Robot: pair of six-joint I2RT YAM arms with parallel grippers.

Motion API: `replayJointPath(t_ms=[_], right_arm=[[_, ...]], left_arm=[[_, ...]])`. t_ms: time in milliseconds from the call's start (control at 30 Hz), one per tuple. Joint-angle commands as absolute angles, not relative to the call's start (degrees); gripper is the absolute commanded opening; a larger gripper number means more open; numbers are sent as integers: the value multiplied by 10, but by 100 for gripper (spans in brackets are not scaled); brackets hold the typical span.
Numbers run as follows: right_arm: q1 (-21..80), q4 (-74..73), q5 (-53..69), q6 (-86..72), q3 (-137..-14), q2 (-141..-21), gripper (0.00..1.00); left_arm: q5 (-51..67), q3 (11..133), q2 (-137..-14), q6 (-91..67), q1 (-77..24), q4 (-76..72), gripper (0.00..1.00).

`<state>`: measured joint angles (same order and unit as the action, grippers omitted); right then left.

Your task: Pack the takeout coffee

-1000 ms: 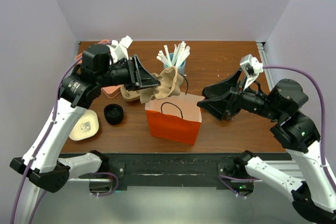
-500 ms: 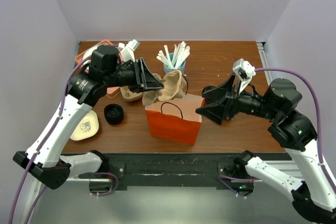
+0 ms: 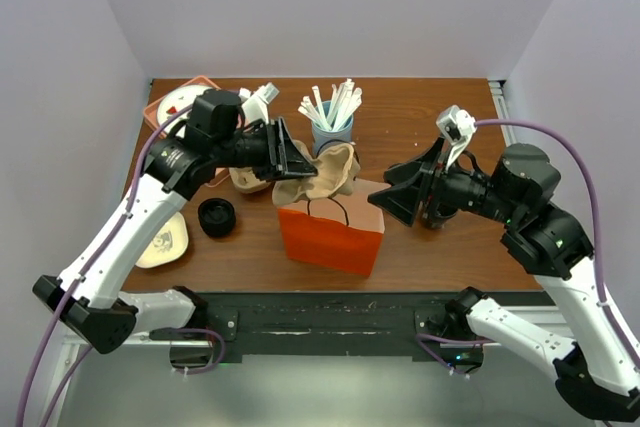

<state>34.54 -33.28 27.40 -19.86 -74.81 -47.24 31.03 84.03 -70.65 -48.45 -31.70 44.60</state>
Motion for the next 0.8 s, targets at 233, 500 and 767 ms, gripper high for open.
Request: replayJointPath(t_ms=[233, 500, 767], right_arm=[[347, -293, 374, -136, -678, -466, 75], [348, -271, 381, -96, -631, -448, 68], [374, -283, 360, -81, -650, -468, 67]], left_arm=[[297, 837, -724, -481, -341, 446, 33], [294, 834, -727, -497, -347, 427, 31], [293, 832, -726, -498, -349, 433, 31]])
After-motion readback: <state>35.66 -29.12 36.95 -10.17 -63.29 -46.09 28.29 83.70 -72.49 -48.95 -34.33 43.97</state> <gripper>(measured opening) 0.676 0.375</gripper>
